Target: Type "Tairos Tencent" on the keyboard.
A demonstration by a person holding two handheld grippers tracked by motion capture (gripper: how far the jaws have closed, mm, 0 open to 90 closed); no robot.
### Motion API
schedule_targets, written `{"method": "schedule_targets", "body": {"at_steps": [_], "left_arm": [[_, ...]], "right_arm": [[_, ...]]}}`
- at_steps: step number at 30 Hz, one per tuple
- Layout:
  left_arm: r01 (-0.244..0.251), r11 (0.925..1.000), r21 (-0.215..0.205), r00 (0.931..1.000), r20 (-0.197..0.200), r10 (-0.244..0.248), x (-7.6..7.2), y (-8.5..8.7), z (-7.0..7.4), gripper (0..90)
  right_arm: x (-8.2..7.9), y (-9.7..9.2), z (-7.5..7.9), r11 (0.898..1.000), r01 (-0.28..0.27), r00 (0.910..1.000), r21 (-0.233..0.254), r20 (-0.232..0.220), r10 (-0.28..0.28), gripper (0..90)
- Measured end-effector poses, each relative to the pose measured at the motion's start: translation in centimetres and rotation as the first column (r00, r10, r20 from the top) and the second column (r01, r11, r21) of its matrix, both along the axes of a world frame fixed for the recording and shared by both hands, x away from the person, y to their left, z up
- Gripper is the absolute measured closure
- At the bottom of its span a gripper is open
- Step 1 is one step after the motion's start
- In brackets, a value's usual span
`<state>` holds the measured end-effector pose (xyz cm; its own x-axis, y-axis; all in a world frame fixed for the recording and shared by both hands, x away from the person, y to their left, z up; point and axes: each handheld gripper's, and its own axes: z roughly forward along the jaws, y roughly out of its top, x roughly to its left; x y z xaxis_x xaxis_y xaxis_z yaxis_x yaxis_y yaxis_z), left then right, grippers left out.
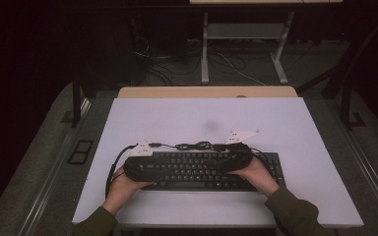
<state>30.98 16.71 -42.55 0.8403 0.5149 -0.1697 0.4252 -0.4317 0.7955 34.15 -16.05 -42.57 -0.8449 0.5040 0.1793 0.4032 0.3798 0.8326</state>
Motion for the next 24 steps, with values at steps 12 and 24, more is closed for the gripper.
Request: {"method": "schedule_targets", "body": {"at_steps": [12,24], "left_arm": [[0.034,0.9991,-0.026,0.9994,-0.008,-0.035,-0.64,-0.38,0.37,57.0],[0.122,0.992,-0.032,0.9911,-0.049,-0.123,-0.96,-0.99,0.22,80.9]], "right_arm": [[-0.01,-0.02,-0.09,1.0,0.002,1.0,0.001,-0.005,-0.002,25.9],[0.09,-0.14,-0.18,1.0,0.005,1.0,-0.001,-0.004,-0.005,25.9]]}}
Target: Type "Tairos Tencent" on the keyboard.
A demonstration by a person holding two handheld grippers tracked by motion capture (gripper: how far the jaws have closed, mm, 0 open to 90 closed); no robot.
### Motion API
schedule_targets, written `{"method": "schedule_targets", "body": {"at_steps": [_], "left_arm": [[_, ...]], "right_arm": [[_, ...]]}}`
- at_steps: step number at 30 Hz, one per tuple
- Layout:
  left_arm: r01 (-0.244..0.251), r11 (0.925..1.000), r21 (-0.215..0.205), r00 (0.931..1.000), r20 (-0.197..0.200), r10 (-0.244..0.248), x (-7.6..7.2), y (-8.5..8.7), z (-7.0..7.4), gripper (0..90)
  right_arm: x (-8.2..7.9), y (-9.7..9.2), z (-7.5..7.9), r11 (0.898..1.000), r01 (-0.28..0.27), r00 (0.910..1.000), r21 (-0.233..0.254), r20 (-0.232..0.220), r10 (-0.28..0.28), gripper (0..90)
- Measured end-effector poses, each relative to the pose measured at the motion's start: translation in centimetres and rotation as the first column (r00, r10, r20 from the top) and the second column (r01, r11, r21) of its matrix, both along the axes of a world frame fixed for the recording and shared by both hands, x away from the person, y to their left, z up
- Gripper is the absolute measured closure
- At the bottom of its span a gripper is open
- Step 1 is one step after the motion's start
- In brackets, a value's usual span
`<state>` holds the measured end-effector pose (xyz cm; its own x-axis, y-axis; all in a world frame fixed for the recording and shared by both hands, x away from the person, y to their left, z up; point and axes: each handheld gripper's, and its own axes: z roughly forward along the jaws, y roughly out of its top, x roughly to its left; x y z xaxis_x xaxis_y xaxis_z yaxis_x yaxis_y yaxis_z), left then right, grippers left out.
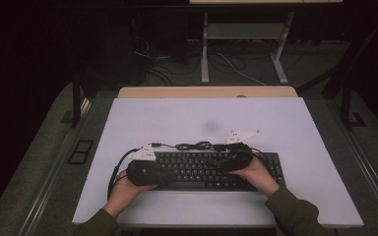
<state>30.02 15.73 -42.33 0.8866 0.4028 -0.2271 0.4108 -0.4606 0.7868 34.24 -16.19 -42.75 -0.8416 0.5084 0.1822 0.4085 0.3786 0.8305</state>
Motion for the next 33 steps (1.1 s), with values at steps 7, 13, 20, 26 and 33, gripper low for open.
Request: {"method": "schedule_targets", "body": {"at_steps": [7,13,20,26,33], "left_arm": [[0.047,0.9985,0.03,0.9989,-0.002,-0.047,-0.2,-0.5,-0.2,89.4],[0.07,0.9959,0.058,0.9976,-0.005,-0.069,-0.2,-1.1,-0.6,89.4],[0.084,0.9931,0.082,0.9965,-0.01,-0.083,-0.2,-1.6,-1.0,89.4],[0.086,0.9924,0.089,0.9963,-0.01,-0.085,-0.1,-1.6,-1.1,89.5],[0.087,0.9918,0.094,0.9962,-0.013,-0.086,-0.1,-1.7,-1.2,89.4]], "right_arm": [[0.0,0.0,0.0,1.0,0.002,1.0,0.001,-0.003,-0.002,25.9],[0.0,0.0,0.0,1.0,0.002,1.0,0.002,-0.005,-0.002,25.9],[0.0,-0.1,0.0,1.0,0.002,1.0,0.004,-0.003,-0.002,25.9],[0.0,-0.1,0.0,1.0,0.002,1.0,0.002,-0.001,-0.002,25.9],[0.0,-0.1,0.0,1.0,0.005,1.0,0.002,0.0,-0.005,25.9]]}}
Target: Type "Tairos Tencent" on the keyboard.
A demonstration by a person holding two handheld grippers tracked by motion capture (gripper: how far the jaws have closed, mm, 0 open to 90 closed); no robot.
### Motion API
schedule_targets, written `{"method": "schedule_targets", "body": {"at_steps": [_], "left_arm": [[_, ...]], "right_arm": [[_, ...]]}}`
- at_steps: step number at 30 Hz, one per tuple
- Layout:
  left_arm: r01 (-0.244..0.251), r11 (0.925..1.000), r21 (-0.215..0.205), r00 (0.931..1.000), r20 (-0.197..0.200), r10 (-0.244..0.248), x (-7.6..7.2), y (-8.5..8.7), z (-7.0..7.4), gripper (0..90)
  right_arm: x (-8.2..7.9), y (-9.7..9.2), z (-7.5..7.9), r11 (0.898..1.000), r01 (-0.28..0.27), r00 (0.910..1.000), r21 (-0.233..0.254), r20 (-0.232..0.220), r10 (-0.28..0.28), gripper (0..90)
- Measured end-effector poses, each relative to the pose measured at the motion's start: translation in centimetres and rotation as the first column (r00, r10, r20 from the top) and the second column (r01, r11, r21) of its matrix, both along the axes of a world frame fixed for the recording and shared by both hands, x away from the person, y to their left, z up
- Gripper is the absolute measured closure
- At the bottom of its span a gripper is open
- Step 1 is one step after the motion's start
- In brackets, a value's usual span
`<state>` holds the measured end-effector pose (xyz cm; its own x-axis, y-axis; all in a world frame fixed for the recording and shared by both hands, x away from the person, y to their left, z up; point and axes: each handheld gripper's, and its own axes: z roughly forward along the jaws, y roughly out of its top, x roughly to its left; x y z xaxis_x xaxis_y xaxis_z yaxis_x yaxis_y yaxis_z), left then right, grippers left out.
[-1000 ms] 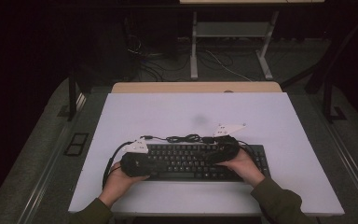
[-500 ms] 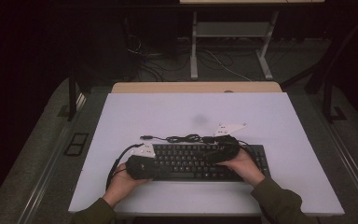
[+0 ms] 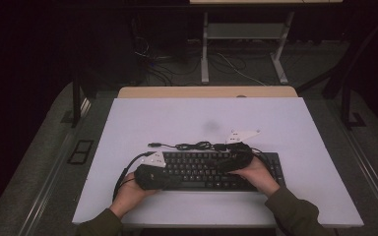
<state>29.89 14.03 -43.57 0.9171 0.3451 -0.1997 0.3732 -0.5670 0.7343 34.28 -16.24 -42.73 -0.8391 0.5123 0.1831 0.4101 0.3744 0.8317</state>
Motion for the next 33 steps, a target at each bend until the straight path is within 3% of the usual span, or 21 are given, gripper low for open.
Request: {"method": "schedule_targets", "body": {"at_steps": [19,29,33], "left_arm": [[-0.001,0.9999,0.011,1.0,-0.001,0.001,0.04,-0.1,-0.06,89.5],[-0.016,0.9993,-0.034,0.9998,0.011,0.017,0.13,0.23,0.5,88.9],[-0.035,0.9983,-0.047,0.9991,0.021,0.036,0.26,0.35,0.65,83.0]], "right_arm": [[0.01,0.01,0.0,1.0,0.0,1.0,0.0,-0.001,0.0,25.9],[0.0,-0.03,0.07,1.0,0.002,1.0,0.001,-0.001,-0.002,25.9],[-0.02,-0.02,0.07,1.0,0.001,1.0,0.002,-0.001,-0.001,25.9]]}}
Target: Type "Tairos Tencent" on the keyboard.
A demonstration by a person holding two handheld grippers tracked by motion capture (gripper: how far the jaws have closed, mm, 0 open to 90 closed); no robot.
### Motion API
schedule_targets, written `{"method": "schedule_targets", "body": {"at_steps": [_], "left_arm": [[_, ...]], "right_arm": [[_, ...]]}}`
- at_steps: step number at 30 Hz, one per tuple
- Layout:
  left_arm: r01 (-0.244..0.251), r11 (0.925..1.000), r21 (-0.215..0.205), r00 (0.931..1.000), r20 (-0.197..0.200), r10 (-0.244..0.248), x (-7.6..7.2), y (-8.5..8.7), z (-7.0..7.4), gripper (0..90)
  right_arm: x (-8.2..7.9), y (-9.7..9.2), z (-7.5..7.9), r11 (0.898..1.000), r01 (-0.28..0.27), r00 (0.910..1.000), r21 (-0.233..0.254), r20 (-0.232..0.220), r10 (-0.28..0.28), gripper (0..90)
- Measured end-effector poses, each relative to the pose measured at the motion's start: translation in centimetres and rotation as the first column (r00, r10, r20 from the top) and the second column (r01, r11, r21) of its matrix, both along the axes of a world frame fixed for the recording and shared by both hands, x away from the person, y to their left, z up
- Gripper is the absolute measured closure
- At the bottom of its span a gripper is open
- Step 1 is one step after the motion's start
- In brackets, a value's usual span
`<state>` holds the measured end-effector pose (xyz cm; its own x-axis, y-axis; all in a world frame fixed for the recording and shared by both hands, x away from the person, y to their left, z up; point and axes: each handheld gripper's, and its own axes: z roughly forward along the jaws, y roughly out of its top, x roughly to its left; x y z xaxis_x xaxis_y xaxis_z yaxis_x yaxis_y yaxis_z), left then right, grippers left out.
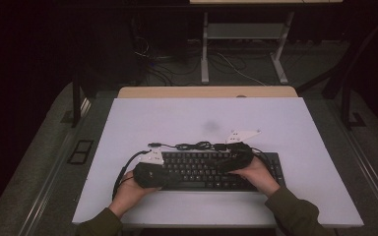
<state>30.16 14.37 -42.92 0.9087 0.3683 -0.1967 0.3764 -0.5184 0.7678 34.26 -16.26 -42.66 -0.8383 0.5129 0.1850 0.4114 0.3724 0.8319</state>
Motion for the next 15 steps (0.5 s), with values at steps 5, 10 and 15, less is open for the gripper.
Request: {"method": "schedule_targets", "body": {"at_steps": [5,10,15], "left_arm": [[-0.041,0.9991,-0.015,0.9991,0.008,0.041,0.19,0.23,0.05,71.2],[-0.068,0.9975,-0.019,0.9975,0.021,0.068,0.43,0.34,0.01,60.7],[-0.101,0.9945,-0.028,0.9944,0.028,0.102,0.71,0.34,-0.07,46.1]], "right_arm": [[-0.03,-0.01,0.0,1.0,-0.002,1.0,0.001,-0.002,0.002,25.9],[-0.04,-0.06,0.01,1.0,-0.001,1.0,0.001,-0.003,0.001,25.9],[-0.03,-0.14,0.02,1.0,0.0,1.0,0.002,-0.005,0.0,25.9]]}}
